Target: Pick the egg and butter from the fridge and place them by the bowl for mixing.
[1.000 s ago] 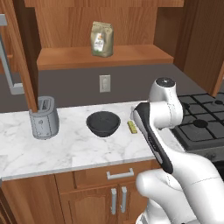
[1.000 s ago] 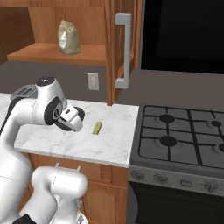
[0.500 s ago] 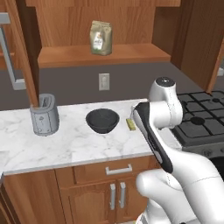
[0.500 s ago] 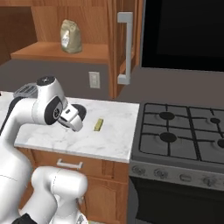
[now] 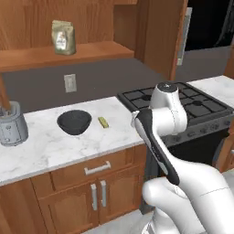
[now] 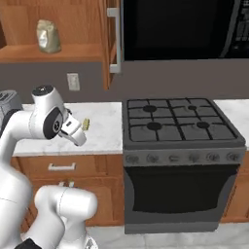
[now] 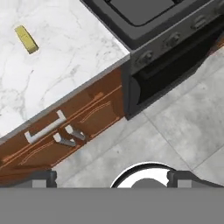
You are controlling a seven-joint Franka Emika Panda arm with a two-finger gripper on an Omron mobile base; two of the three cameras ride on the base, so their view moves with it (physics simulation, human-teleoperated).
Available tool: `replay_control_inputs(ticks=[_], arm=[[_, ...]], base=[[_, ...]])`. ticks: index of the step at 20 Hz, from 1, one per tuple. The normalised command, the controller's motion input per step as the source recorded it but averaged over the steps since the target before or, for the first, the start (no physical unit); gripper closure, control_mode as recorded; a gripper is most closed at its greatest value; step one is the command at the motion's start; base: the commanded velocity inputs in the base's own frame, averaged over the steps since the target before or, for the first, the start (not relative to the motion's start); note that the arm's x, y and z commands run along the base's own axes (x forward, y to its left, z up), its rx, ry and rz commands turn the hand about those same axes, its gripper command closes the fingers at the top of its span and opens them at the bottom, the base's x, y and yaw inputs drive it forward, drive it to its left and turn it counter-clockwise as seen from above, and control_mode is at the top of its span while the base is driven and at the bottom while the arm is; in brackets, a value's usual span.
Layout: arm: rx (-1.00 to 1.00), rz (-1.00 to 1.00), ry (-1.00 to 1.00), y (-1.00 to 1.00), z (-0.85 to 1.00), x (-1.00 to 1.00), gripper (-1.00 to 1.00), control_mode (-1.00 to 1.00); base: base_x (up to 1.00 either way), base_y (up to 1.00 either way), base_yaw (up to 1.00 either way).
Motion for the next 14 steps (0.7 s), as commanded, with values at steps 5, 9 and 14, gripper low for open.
replay_control_inputs(ticks=[5,9,14], arm=[[0.0,0.0,0.0,0.0,0.0,0.0,-1.0,1.0],[0.0,0.0,0.0,0.0,0.0,0.0,-1.0,1.0],[0.0,0.0,0.0,0.0,0.0,0.0,-1.0,1.0]], base=[[0.0,0.06,-0.93],[0.0,-0.13,-0.66],[0.09,-0.35,-0.45]])
